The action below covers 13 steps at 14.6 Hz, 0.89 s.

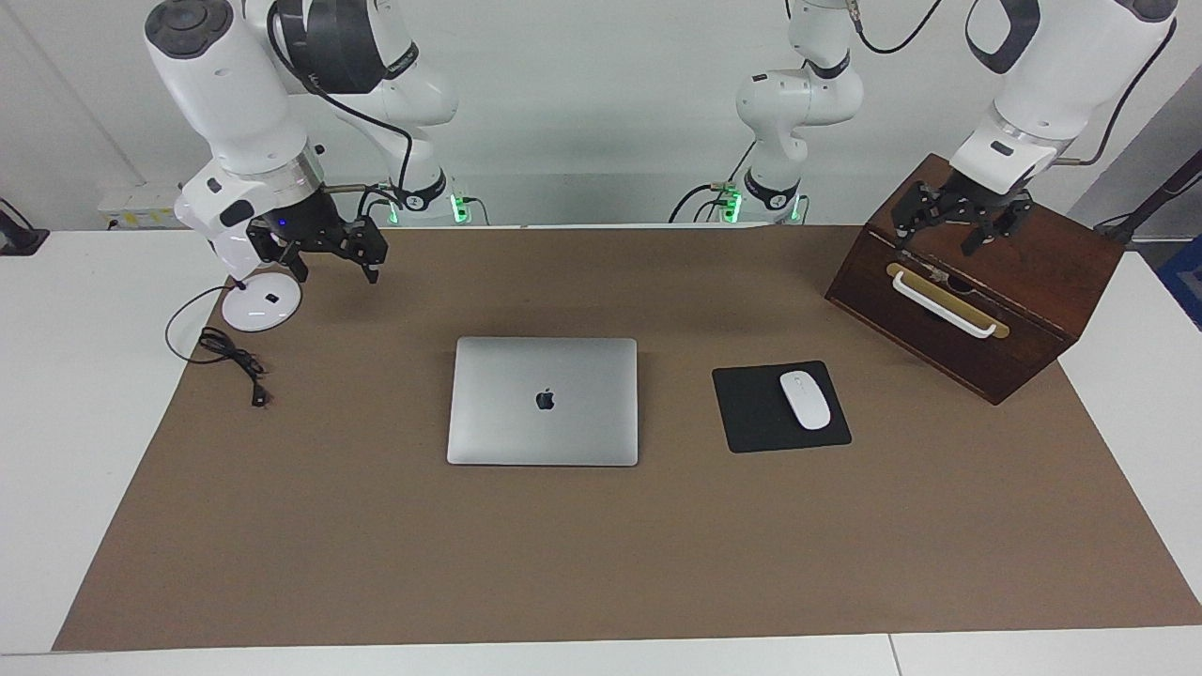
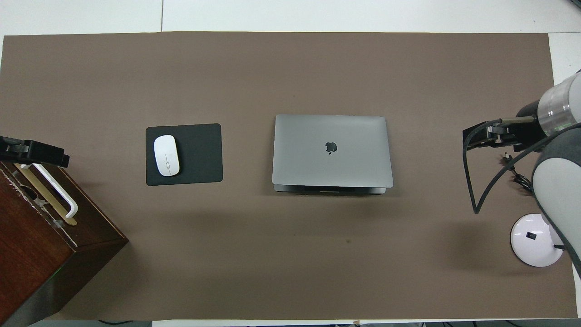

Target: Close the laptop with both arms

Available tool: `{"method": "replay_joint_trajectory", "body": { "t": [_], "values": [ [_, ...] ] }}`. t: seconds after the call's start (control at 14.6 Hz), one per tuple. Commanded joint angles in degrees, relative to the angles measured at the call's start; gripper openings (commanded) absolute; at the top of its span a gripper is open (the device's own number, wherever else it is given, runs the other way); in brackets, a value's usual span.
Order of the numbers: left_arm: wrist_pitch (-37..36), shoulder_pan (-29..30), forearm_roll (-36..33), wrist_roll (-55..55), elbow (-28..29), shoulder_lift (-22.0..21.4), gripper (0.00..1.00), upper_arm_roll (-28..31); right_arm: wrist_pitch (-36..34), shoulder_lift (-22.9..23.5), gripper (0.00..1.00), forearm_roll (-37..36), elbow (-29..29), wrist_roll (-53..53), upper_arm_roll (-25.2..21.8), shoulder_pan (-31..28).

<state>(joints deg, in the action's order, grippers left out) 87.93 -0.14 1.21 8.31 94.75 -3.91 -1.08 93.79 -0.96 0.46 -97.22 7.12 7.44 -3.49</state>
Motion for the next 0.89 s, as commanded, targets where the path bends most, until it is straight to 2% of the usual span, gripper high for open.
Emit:
{"method": "replay_joint_trajectory", "body": {
  "t": [0.0, 0.82],
  "values": [
    [-2.5, 0.5, -0.2, -0.9, -3.3, 2.0, 1.0, -0.6, -1.2, 0.5, 1.0, -0.3, 1.3, -1.5, 0.1, -0.2],
    [-2.3, 0.4, -0.3, -1.0, -3.2, 2.0, 1.0, -0.5, -1.1, 0.7, 1.0, -0.3, 1.9, -1.4, 0.1, -0.2]
  ]
}}
